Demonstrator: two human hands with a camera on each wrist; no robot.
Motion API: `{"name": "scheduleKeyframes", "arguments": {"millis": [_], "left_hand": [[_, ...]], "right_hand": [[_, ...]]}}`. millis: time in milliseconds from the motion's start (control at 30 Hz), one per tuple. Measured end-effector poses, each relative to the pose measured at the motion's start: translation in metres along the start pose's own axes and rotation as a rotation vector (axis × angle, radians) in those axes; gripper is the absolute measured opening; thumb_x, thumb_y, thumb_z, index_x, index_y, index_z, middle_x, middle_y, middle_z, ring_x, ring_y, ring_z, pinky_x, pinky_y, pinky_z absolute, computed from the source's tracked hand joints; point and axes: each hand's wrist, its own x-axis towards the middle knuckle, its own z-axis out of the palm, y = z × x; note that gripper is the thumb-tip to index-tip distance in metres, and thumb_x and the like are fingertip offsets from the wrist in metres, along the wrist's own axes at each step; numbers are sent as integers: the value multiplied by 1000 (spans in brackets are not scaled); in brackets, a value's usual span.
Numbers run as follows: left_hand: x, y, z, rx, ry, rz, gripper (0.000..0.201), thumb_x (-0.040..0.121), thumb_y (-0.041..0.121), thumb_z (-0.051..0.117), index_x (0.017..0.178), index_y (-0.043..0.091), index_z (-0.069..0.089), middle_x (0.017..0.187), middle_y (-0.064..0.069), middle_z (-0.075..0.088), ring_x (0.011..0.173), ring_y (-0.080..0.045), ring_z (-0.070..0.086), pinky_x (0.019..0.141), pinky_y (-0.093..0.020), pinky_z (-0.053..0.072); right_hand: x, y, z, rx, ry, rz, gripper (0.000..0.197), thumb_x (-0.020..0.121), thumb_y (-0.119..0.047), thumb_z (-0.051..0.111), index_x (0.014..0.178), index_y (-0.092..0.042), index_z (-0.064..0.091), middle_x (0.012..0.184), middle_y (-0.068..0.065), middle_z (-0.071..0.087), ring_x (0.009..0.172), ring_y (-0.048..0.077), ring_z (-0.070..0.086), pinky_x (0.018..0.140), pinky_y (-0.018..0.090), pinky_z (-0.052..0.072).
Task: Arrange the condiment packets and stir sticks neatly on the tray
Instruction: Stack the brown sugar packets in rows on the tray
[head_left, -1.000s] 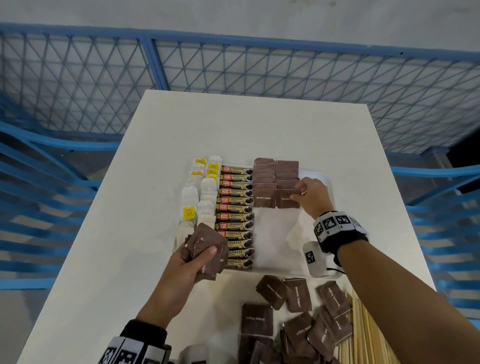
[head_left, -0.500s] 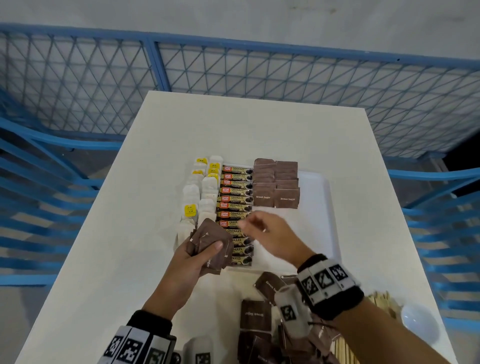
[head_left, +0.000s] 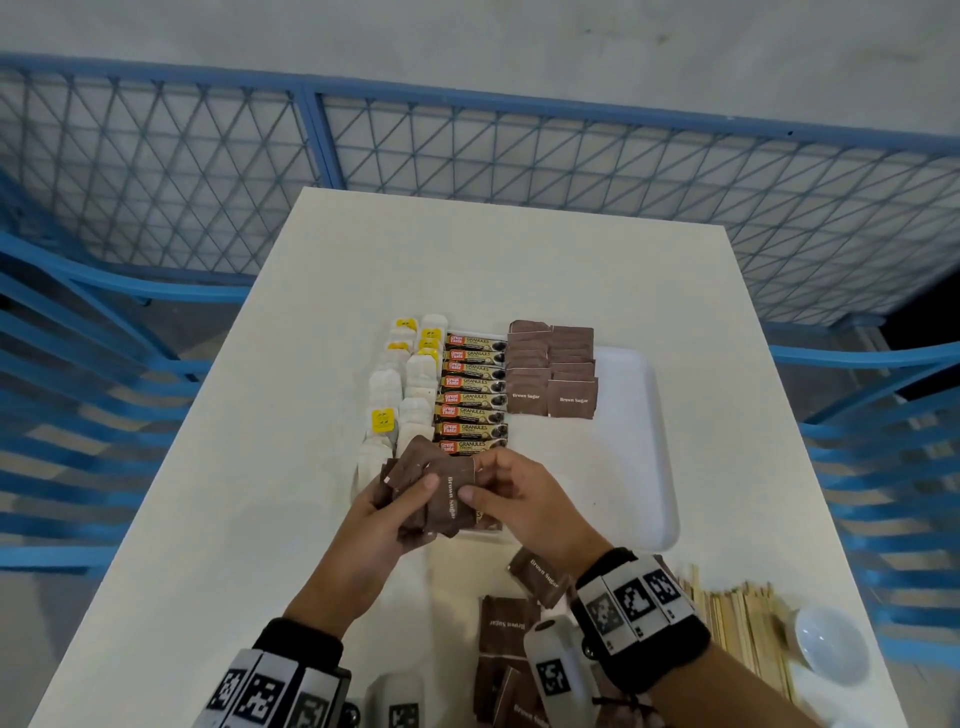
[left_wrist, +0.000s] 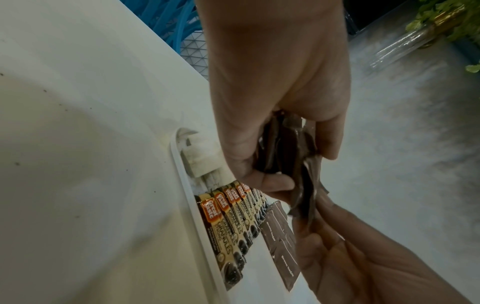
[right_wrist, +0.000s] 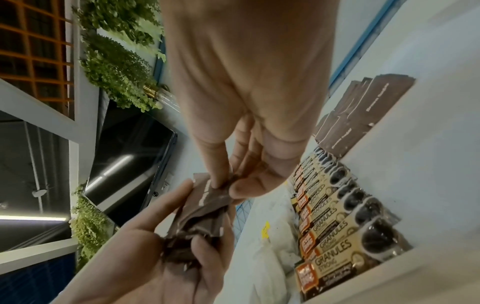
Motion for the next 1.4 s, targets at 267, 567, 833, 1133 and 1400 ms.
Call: {"name": "scheduleKeyframes", "arguments": {"millis": [267,567,833,1133,1400], "left_hand": [[2,-3,-1,15,4,44,39,70,16,77,106,19,62,88,3,73,76,-8,68,61,-22,50],[-5,3,-6,44,-107,-6,44,66,22,70,108,11,63,89,-4,73,79,-13,68,65,-26,51],[-8,3,4,161,-159,-73,39,66,19,80,103,11,66,86,-3,74,78,-15,67,63,-24,52],[-8,3,0,81,-100,-52,24,79,12,68,103,10,66,85,-2,73,72,-9,66,59,-20,50],[-4,3,-8,-23,31,-18,18,90,5,53,101,17,63,82,4,73,73,-7,65,63,-23,49]], "right_hand": [[2,-1,-6,-1,108,4,13,94,-4,48,97,-10,60,86,2,59,74,14,62,71,36,59],[4,9,-26,-360,244,-50,21,94,-6,50,101,-22,62,104,8,57,92,22,57,74,28,51],[-4,4,-12,-170,168,-68,22,87,-14,62,97,-33,57,92,1,63,82,4,60,75,16,51],[0,12,-19,135,125,87,11,84,3,61,89,-6,64,77,6,66,65,12,64,67,21,55],[39,22,-73,52,535,153,13,82,2,66,88,-8,61,73,3,65,63,12,59,58,16,51]]}}
